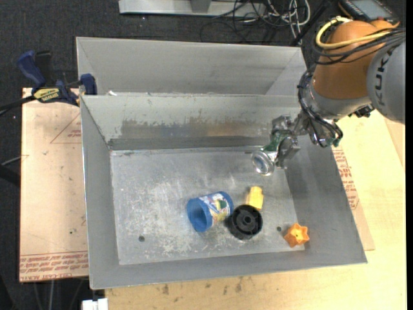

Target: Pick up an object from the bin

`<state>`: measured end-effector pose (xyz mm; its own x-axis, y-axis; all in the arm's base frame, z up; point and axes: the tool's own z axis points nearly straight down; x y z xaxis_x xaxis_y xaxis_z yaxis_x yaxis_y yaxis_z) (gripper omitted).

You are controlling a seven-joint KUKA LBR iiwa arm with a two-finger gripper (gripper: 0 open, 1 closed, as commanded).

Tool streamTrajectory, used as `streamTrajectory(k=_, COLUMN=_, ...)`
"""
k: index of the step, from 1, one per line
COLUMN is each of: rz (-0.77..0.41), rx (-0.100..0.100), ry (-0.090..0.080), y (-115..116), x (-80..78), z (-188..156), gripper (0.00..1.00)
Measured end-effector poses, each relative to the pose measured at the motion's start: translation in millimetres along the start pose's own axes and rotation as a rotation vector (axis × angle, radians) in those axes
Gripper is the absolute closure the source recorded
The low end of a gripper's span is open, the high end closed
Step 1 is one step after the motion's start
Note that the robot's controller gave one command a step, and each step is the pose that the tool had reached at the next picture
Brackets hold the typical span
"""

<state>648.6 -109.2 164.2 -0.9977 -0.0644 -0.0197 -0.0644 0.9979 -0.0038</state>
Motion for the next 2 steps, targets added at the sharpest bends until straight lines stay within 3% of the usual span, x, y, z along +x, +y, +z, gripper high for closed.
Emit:
streamTrajectory(k=1, rz=0.006, rx=-0.008, ry=0.034, y=4.9, x=10.7, z=0.9, gripper=1.0)
streamTrajectory(k=2, rz=-0.001, rx=-0.004, ry=0.018, y=17.7, x=2.0, z=-66.8, gripper=1.0)
